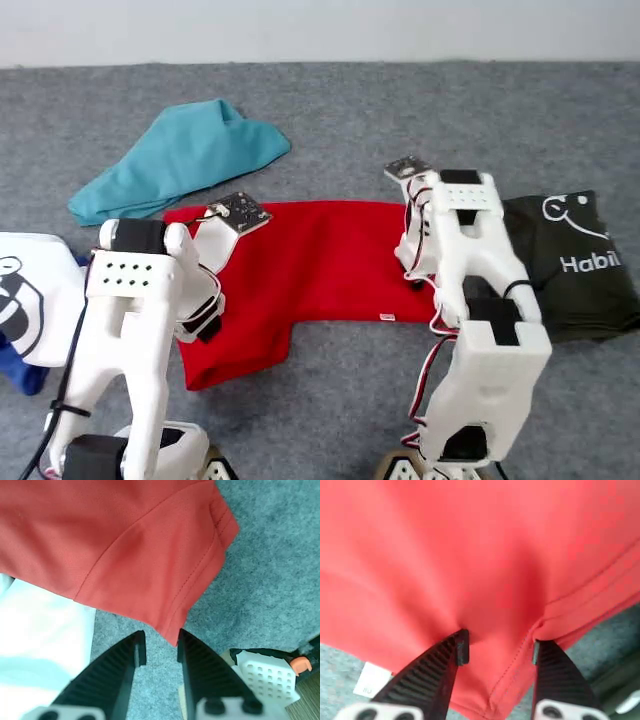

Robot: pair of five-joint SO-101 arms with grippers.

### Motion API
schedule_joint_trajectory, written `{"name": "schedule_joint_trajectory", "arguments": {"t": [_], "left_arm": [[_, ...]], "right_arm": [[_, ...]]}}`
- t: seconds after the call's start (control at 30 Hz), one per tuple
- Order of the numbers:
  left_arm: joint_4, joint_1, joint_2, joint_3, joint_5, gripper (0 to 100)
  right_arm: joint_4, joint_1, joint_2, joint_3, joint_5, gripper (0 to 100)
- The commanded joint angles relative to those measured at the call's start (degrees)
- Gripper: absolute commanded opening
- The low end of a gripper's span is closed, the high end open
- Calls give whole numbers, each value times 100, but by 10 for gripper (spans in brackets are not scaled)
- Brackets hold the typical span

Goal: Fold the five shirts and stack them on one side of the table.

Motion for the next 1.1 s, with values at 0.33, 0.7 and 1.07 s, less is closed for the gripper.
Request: {"name": "schedule_joint_trajectory", "arguments": {"t": [0.33, 0.7, 1.07], "left_arm": [[-9, 0, -149, 13, 0, 115], [-9, -26, -149, 22, 0, 115], [-114, -35, -149, 813, -360, 119]], "right_arm": [[-1086, 708, -154, 246, 651, 204], [-189, 470, -593, -26, 686, 204], [1473, 251, -2580, -527, 545, 206]]}}
